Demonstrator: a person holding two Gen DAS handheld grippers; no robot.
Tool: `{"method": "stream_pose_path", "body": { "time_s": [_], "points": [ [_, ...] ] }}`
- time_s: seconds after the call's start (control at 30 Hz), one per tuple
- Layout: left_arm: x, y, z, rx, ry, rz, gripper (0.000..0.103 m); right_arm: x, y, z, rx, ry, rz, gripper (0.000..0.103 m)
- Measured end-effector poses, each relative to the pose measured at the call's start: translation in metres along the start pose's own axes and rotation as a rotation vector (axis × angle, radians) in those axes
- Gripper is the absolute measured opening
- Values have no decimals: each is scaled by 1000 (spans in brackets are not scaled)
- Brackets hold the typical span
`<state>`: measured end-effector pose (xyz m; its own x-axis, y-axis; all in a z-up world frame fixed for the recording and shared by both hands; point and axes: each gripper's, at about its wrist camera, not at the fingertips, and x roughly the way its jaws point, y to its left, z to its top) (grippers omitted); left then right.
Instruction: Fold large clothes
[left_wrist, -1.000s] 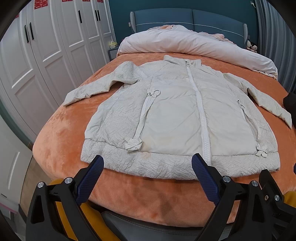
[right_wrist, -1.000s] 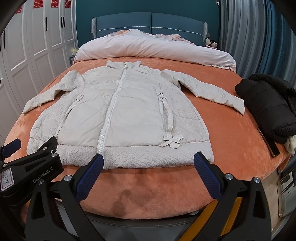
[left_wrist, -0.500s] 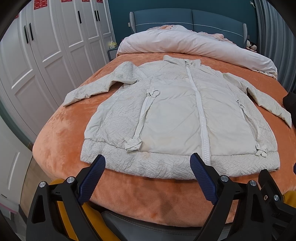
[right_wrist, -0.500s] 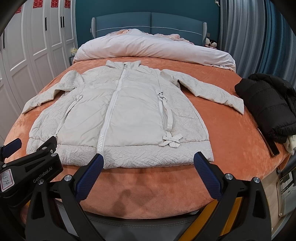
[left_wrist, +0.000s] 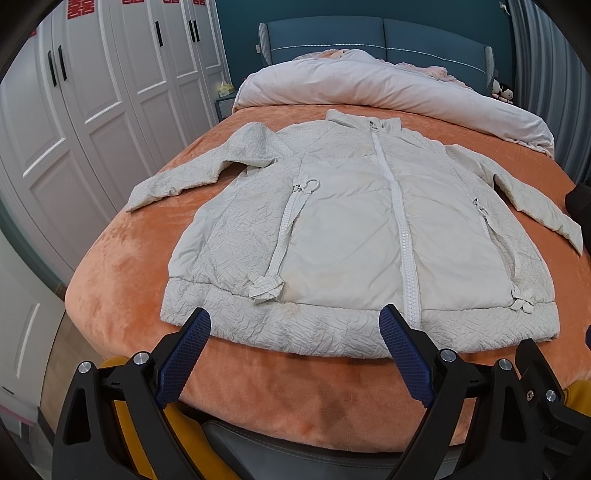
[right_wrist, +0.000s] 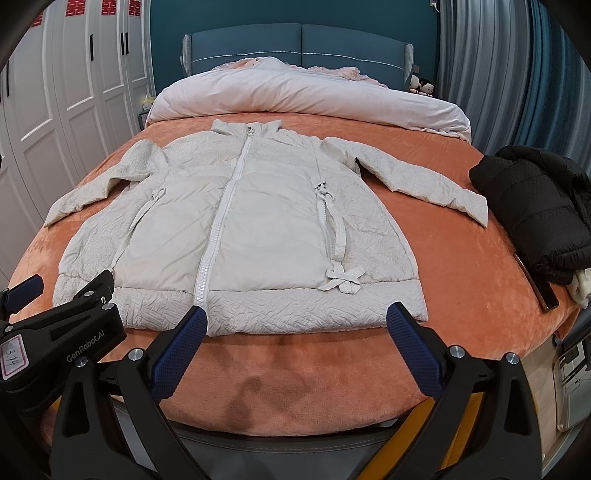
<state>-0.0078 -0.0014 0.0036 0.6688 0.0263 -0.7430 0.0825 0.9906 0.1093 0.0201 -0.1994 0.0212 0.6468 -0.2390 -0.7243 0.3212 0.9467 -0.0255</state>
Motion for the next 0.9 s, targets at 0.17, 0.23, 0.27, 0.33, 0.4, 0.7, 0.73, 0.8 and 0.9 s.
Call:
{"method": "stream_pose_path", "body": {
  "time_s": [0.17,0.23,0.27,0.33,0.4,0.7,0.73,0.8,0.9],
  "points": [
    [-1,0,0,0,-1,1,89,0,0,-1,-1,1,-2,95],
    [0,0,0,1,0,2,89,0,-1,-1,0,3,-2,95],
    [0,0,0,0,0,1,89,0,-1,-1,0,2,-2,95],
    [0,0,0,0,1,1,89,0,0,-1,-1,2,-3,95],
    [0,1,0,1,2,2,89,1,-1,-1,0,3,-2,95],
    [6,-1,-2,5,13,9,89,3,-2,-7,4,16,-1,95],
    [7,-2,-3,6,15,9,89,5,-1,-8,3,19,1,95],
    [11,-2,-4,9,25,0,90,11,0,-8,-9,24,9,96],
    [20,4,0,-8,41,-34,93,24,-10,-4,-21,28,21,96]
  ]
}}
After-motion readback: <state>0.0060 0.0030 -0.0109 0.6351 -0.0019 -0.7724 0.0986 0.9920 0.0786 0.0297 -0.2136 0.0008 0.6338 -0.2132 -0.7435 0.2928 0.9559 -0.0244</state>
